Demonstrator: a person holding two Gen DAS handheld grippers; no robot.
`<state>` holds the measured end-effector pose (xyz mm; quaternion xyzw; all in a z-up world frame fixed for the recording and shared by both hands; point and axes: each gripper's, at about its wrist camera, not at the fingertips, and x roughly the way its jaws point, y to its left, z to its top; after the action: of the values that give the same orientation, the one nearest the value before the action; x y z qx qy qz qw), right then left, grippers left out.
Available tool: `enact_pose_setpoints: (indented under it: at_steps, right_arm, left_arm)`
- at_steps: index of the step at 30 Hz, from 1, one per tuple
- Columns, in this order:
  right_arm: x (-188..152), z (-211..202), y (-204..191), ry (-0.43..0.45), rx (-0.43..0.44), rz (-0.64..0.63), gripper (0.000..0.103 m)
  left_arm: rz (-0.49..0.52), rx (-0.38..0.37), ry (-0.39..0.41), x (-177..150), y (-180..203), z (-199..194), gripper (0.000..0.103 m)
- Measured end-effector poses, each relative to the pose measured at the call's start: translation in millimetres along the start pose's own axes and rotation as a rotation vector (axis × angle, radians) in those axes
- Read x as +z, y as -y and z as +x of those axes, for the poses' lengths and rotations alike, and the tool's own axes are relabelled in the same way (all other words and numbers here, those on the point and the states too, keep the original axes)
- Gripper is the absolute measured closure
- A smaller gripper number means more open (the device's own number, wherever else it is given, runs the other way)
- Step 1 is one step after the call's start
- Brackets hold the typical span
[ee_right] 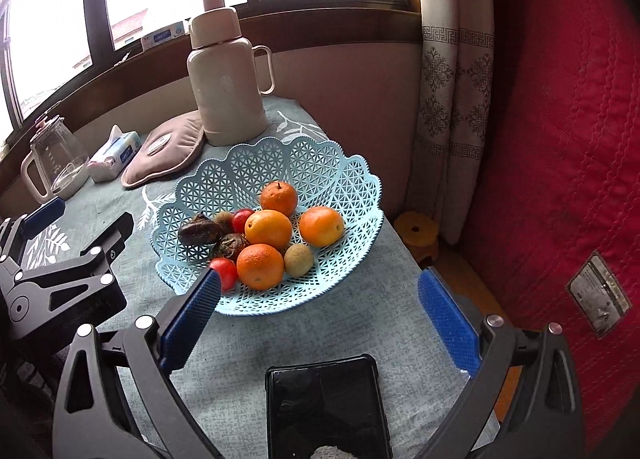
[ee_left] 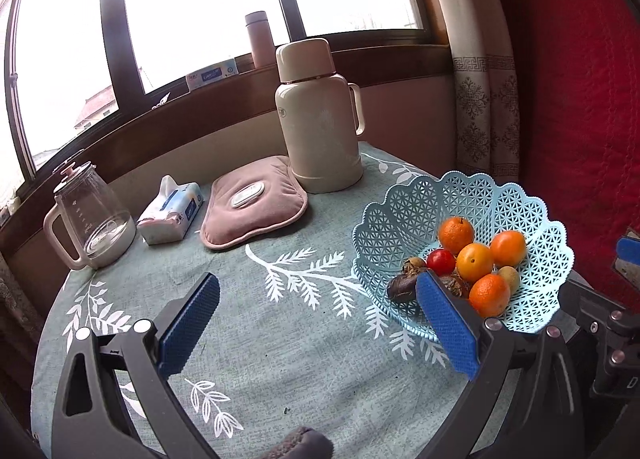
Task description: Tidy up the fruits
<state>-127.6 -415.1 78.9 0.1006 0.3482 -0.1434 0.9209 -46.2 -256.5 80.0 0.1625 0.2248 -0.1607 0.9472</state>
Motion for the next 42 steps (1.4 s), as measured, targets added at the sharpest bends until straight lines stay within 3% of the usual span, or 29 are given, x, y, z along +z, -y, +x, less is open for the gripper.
enact_pose_setpoints:
  at_steps: [19, 42]
  right_arm:
    - [-5, 2, -16, 0.005, -0.046, -0.074, 0.003]
    - [-6, 5, -13, -0.002, -0.054, -0.069, 0.003]
  left_arm:
    - [0.044, 0.047, -0.001, -5, 5, -2, 0.005]
    - [0.089, 0.037, -0.007, -4, 16, 2, 0.005]
